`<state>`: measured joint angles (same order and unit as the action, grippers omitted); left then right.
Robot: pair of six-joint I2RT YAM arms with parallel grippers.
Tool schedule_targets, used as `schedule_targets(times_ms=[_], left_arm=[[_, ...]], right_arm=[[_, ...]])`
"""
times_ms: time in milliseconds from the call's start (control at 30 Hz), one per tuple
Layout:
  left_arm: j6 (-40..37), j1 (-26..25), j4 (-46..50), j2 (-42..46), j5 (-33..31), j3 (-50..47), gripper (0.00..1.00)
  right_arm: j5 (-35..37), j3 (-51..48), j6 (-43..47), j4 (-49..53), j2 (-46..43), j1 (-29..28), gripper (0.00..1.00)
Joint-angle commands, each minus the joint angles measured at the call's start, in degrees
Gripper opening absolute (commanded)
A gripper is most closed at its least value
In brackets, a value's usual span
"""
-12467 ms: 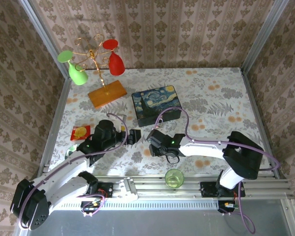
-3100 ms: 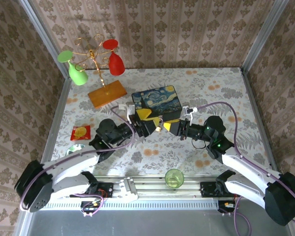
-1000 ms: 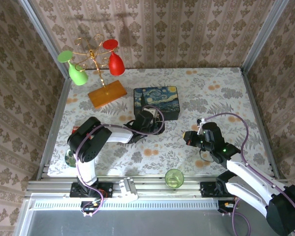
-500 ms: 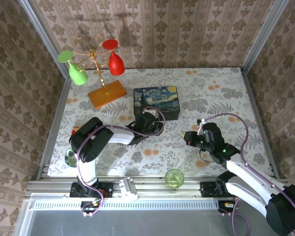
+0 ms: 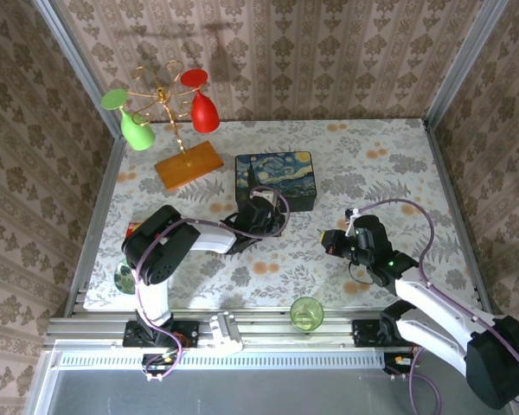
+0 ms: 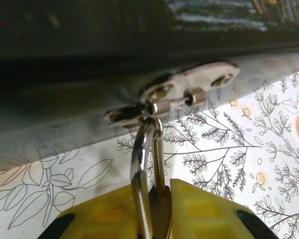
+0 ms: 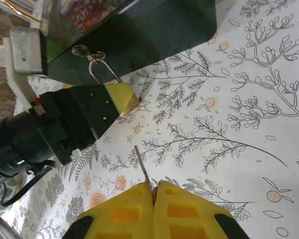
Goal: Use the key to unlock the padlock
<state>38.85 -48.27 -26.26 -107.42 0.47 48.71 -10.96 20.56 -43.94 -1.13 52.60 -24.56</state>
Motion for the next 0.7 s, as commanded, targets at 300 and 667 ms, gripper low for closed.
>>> schedule_targets(times_ms=[300,667], left_arm=[[8.0,2.9,-5.7,3.2,3.5,-3.0,0.00],[19.9,5.0,-15.6,4.9,6.5,-6.1,0.00]], right_arm=[[-8.5,0.9,-8.0,-19.4,17.2,0.3,0.00],[-16.0,1.9,-11.8,-33.0,26.8,0.4,0.00]])
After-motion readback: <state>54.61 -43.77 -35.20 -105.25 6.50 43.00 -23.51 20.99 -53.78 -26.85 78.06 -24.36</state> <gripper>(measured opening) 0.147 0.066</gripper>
